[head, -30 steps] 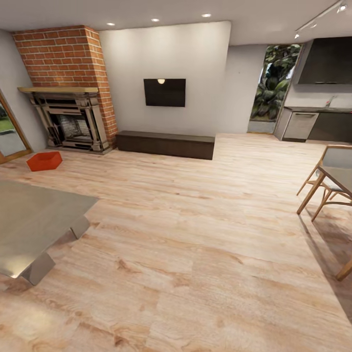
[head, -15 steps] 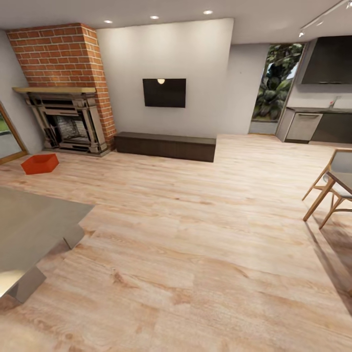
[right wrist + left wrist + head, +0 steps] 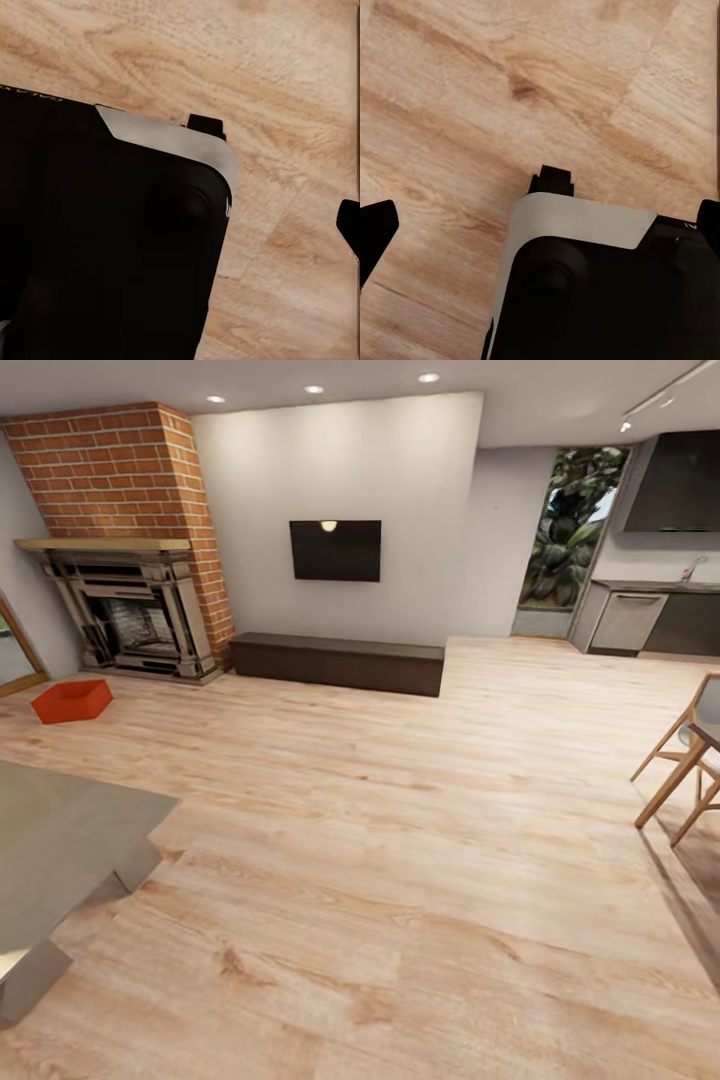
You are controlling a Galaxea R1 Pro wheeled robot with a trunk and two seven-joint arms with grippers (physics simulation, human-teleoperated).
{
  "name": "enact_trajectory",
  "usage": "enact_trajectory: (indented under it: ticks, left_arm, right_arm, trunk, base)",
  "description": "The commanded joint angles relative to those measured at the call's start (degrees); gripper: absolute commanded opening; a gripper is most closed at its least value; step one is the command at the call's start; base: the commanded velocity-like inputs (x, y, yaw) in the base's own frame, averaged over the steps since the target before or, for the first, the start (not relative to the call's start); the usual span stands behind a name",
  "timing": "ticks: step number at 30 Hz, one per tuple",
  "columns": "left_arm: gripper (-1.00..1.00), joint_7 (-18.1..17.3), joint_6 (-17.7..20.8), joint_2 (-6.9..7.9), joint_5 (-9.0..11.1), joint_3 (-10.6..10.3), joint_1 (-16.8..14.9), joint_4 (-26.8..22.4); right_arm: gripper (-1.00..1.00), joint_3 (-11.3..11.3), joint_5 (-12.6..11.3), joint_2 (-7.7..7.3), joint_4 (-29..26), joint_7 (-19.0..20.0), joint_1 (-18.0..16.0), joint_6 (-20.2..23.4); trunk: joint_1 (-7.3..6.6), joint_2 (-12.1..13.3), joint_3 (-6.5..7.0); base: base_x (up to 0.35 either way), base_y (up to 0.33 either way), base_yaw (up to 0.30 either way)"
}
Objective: Move the two storage containers from the living room to the garage. In the garage, place one container on the floor and stack the other container on top of it (either order is fine).
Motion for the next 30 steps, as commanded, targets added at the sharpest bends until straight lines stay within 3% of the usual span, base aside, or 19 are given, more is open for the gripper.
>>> enact_trajectory:
  ticks: [1, 30]
  left_arm:
    - [1.0, 0.1, 0.18, -0.01, 0.31, 0.2, -0.03, -0.01]
    - [1.0, 0.1, 0.1, -0.01, 0.31, 0.2, -0.04, -0.01]
  right_arm:
    - [1.0, 0.45, -0.6, 0.03, 0.16, 0.22, -0.05, -0.3]
    - [1.0, 0.45, -0.6, 0.03, 0.16, 0.22, -0.03, -0.3]
  trunk:
    - [0.03, -0.03, -0.05]
    - [0.03, -0.03, -0.05]
  base:
    - [0.322, 0.0, 0.0]
    - [0.322, 0.0, 0.0]
